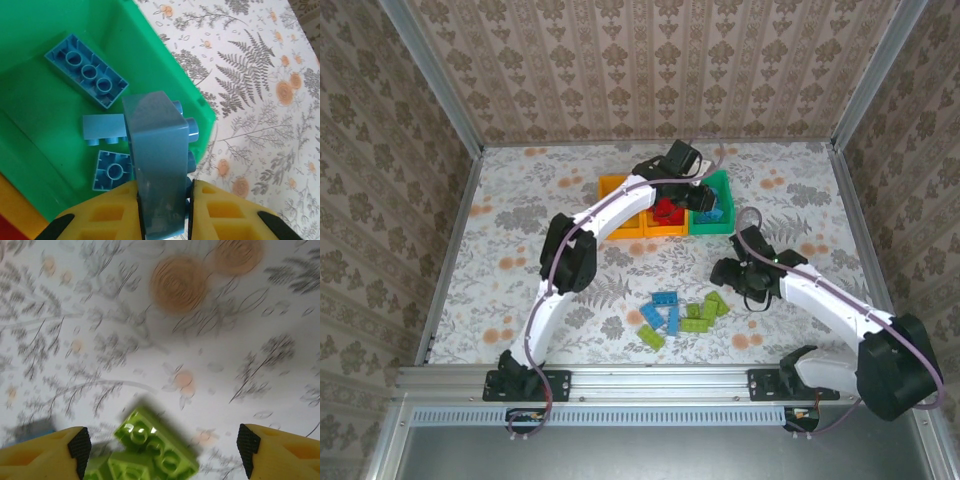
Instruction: Sort the legos into containers by color
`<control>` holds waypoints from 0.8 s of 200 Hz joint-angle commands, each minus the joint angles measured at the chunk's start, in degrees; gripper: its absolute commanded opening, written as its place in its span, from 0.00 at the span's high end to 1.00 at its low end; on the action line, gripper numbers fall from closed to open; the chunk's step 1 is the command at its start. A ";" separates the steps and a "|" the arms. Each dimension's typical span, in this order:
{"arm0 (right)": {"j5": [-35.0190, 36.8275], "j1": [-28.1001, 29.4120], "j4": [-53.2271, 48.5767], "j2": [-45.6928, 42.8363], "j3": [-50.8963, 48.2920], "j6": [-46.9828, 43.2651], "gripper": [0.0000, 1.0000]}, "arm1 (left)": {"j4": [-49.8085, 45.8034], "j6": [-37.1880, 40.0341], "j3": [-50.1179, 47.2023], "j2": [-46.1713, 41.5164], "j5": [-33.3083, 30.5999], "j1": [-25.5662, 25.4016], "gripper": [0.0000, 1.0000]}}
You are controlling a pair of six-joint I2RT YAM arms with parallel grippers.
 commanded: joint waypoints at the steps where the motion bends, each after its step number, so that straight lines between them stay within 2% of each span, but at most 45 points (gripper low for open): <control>1: 1.90 4.25 -3.44 -2.49 -1.52 5.61 0.22 | 2.90 -1.78 2.42 1.40 3.06 0.92 0.76; 28: 2.22 8.02 -4.79 -2.80 -1.86 8.67 0.24 | 4.32 -2.61 2.77 2.14 3.42 0.99 0.68; 81: 3.14 14.58 -7.37 0.14 -0.59 13.91 0.27 | 5.43 -2.89 -0.65 -0.53 2.93 1.02 0.33; 104: 3.84 17.14 -7.08 1.82 -0.63 16.37 0.27 | 7.03 -3.21 -3.15 -3.17 3.02 0.95 0.30; 126: 4.07 18.34 -4.69 3.89 -0.45 17.80 0.27 | 8.16 -3.18 -6.10 -6.21 2.94 0.97 0.23; 160: 5.06 18.77 -4.04 6.86 0.27 19.00 0.30 | 8.80 -1.52 -12.21 -11.17 1.94 1.11 0.23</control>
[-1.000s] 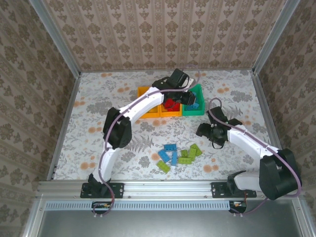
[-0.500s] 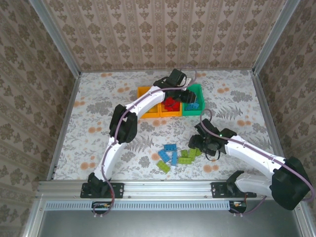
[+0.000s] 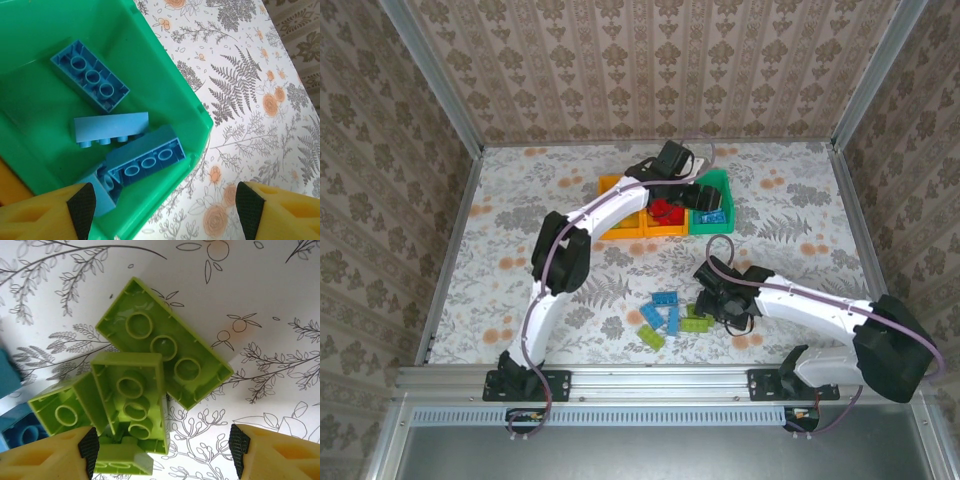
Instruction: Sort the legos into containers by color
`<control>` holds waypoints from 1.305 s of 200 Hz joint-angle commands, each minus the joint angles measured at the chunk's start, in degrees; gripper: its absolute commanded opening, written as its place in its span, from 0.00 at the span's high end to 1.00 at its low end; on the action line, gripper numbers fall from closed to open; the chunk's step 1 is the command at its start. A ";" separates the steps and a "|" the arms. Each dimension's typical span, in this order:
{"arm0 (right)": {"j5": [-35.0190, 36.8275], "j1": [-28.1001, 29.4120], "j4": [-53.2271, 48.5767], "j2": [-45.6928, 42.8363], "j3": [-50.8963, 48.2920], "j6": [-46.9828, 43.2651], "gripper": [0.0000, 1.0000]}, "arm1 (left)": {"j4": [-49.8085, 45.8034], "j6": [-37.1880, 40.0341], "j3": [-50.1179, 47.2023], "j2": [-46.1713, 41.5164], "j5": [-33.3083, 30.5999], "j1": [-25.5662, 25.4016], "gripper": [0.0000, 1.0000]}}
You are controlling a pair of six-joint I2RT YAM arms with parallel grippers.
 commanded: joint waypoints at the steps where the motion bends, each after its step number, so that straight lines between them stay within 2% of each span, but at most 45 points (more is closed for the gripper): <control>1: 2.32 0.33 0.71 1.63 1.28 2.63 0.30 | 1.40 1.47 -3.43 -6.01 -0.43 0.09 0.23; 53: 1.79 0.39 2.77 4.55 2.18 2.36 0.33 | 5.84 -0.08 -14.15 -11.36 -0.36 1.27 0.23; 112: 1.12 0.38 5.22 10.69 3.97 1.78 0.34 | 6.81 -0.56 -18.59 -13.36 -0.37 1.81 0.23; 149: 2.83 0.17 3.18 12.38 5.46 0.19 0.42 | 7.69 -1.40 -20.43 -14.16 -0.28 2.38 0.23; 195: 3.73 0.32 0.73 12.45 7.98 -1.61 0.62 | 7.99 -1.94 -22.49 -15.70 -0.94 3.02 0.23; 261: 6.42 -0.80 -3.46 9.55 12.62 -5.82 0.64 | 9.27 -5.25 -28.20 -19.75 -1.93 6.90 0.23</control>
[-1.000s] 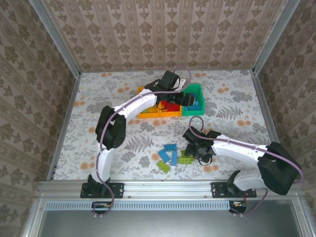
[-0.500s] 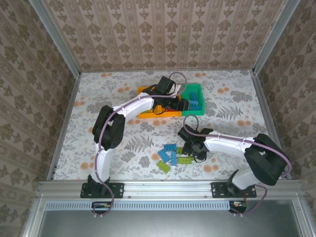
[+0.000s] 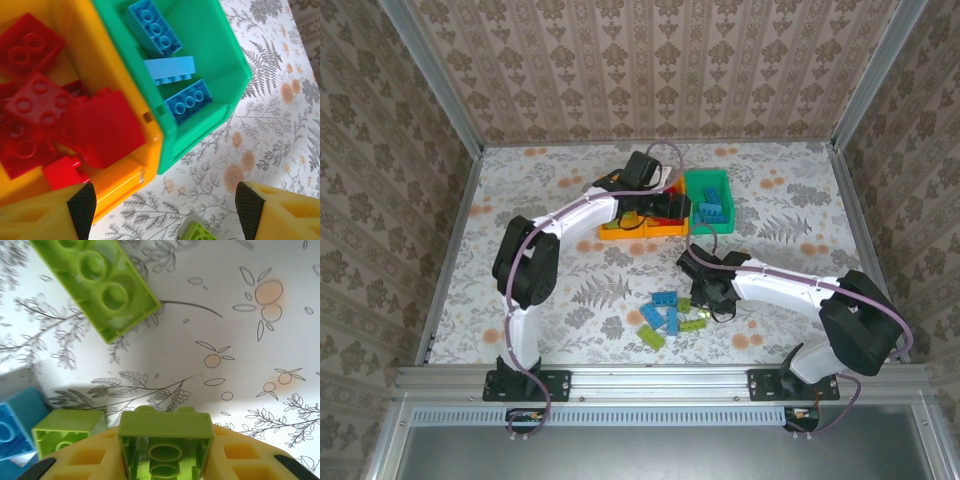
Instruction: Sort the legos into containers by color
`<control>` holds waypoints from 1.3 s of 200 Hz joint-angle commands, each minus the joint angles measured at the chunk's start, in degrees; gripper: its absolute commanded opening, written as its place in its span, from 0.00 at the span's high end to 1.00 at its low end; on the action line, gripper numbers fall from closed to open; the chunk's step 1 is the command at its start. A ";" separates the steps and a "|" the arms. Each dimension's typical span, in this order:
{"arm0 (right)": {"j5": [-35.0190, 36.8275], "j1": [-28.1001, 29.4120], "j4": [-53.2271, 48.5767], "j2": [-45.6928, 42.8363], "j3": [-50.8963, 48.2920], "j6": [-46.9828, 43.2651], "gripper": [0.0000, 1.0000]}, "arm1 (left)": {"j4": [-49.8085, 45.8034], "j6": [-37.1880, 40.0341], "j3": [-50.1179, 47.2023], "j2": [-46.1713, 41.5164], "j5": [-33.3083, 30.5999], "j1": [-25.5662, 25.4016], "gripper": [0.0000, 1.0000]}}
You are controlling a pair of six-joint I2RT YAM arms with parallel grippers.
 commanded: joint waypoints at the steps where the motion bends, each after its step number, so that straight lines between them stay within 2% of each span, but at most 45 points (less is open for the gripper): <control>1: 2.64 -0.64 -3.60 -1.22 3.38 -2.96 0.64 | 1.16 -2.22 -2.69 -3.86 -0.96 2.18 0.23; 51: 3.93 -2.95 -5.44 -0.17 11.13 -8.40 0.63 | 1.60 -2.02 -10.80 -11.26 -3.15 6.82 0.23; 83: 1.94 -5.57 -2.73 4.50 20.27 -13.76 0.63 | 1.68 -1.55 -16.67 -17.39 -6.17 10.14 0.23; 127: -4.59 -7.06 2.37 19.62 39.82 -20.15 0.63 | 0.90 -2.00 -25.15 -24.01 -7.97 16.27 0.22; 158: -9.52 -8.36 2.96 31.89 53.40 -20.61 0.63 | 0.39 -2.63 -31.02 -27.56 -8.00 20.01 0.22; 207: -12.91 -10.10 4.43 42.21 65.19 -19.47 0.61 | -1.40 -1.13 -36.94 -32.49 -8.61 23.25 0.19; 235: -14.28 -10.93 3.54 46.50 69.94 -19.15 0.53 | -2.35 -0.35 -38.88 -33.14 -8.99 23.28 0.15; 260: -16.21 -11.03 4.30 48.13 71.42 -19.48 0.36 | -2.27 -0.52 -40.50 -33.68 -9.57 23.29 0.14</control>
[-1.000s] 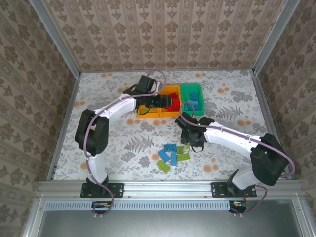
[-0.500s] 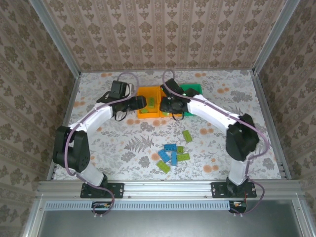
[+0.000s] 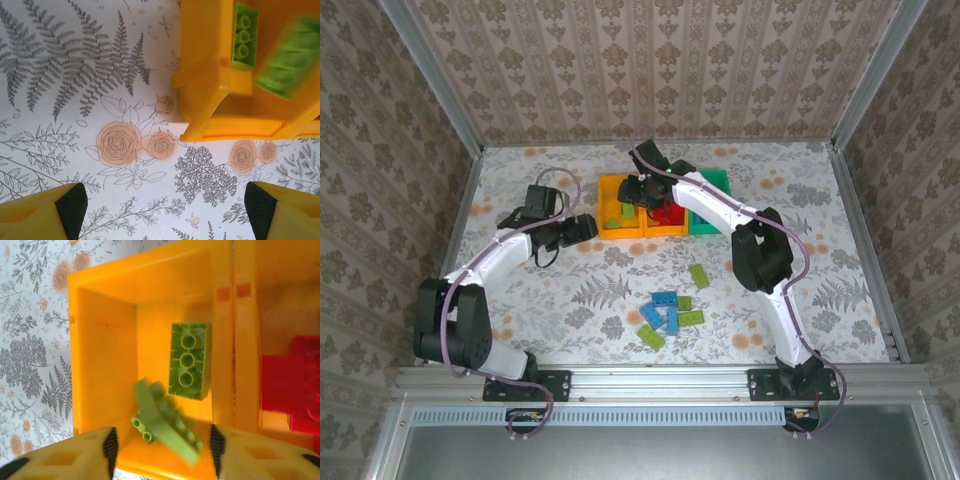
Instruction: Sort the legos into containers by color
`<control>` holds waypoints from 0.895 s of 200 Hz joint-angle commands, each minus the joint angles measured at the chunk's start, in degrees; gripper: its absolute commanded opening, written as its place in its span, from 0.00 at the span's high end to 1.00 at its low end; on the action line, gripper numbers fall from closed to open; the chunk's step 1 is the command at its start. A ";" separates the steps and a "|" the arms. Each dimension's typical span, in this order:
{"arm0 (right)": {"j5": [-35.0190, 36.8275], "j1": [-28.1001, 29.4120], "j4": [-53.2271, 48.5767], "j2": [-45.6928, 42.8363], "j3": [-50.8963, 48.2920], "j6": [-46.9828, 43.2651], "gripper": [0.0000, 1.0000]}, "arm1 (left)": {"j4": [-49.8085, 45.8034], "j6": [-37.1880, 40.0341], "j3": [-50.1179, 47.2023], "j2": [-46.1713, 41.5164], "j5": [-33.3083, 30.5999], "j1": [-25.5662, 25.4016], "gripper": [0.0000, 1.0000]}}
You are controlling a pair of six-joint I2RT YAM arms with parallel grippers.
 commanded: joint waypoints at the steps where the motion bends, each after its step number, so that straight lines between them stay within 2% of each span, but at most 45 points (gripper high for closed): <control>1: -3.13 -0.19 0.08 1.89 2.73 -0.24 0.35 | -1.46 0.77 -1.87 -1.48 -1.19 0.25 0.14; 12: -4.07 -0.18 0.55 1.82 2.59 -0.75 0.23 | -1.37 0.69 -2.23 -1.42 -1.12 0.33 0.13; 24: -4.25 -0.01 0.36 0.95 2.28 -1.44 0.20 | -1.14 0.60 -2.59 -1.34 -0.93 0.31 0.13; 42: -3.71 0.58 0.96 -2.95 -0.66 -3.69 0.19 | -0.94 0.42 -2.98 -1.16 -0.84 0.33 0.13; 65: -1.13 1.91 0.79 -11.61 -9.44 -10.13 0.19 | -0.37 0.24 -3.66 -0.90 -0.82 0.34 0.13; 85: 5.97 2.93 -1.83 -20.27 -20.84 -16.55 0.19 | 0.08 0.06 -4.17 -0.48 -0.76 0.33 0.13; 108: 13.31 2.89 -3.83 -30.03 -36.82 -19.37 0.19 | 1.16 -0.44 -4.60 0.09 -0.67 0.33 0.13; 123: 15.48 2.67 -4.84 -34.67 -45.45 -19.47 0.19 | 2.13 -0.81 -4.82 0.43 -0.16 0.30 0.13; 158: 17.56 2.54 -5.05 -39.30 -57.41 -17.15 0.18 | 3.31 -1.26 -5.26 0.74 0.14 0.07 0.10; 179: 18.73 2.36 -4.51 -38.29 -59.27 -16.76 0.18 | 3.35 -1.26 -5.31 1.21 0.24 -0.28 0.09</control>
